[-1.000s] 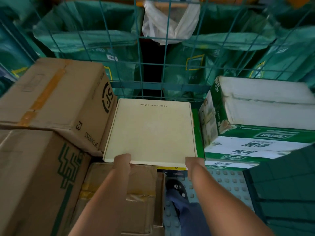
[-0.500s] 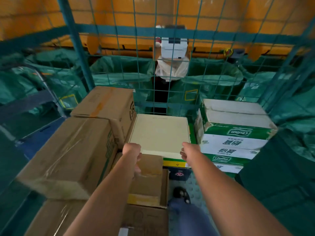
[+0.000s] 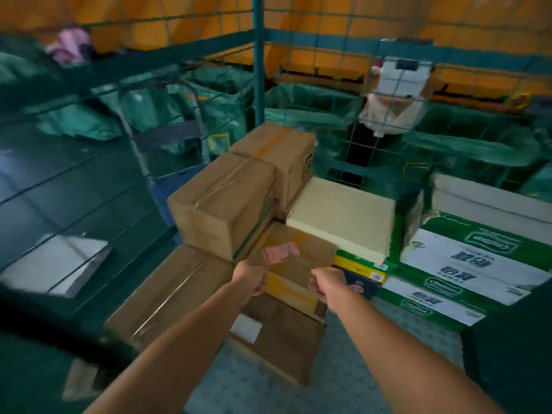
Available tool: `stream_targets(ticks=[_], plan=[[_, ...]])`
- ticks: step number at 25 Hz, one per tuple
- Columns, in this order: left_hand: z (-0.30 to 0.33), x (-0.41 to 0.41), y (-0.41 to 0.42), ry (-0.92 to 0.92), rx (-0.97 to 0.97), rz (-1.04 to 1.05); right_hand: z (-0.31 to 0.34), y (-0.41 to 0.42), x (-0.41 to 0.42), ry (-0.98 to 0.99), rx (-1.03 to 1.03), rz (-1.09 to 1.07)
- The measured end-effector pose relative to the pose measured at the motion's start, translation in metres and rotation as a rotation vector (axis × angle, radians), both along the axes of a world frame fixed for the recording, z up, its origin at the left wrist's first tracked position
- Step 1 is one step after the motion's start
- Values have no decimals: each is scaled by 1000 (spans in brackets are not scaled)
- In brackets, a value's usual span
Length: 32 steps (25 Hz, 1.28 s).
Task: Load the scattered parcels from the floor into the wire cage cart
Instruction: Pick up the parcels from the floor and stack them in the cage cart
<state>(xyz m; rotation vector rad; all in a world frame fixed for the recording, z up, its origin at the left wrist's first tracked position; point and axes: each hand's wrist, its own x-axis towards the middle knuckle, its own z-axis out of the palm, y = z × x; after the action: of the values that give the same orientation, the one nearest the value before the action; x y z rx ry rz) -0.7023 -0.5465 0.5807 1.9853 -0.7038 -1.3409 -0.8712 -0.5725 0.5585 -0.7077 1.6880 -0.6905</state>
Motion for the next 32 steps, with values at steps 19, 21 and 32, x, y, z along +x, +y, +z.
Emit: stream_targets(ticks=[19,21,32], plan=[[-8,201,412,-131,46,691,4,269,272,111,-117,967],[-13,244,431,-135,46,703,-4,287,322,97,-82,945],[-39,514,458,-81,82,708,-11,316,585,113,-31,874]])
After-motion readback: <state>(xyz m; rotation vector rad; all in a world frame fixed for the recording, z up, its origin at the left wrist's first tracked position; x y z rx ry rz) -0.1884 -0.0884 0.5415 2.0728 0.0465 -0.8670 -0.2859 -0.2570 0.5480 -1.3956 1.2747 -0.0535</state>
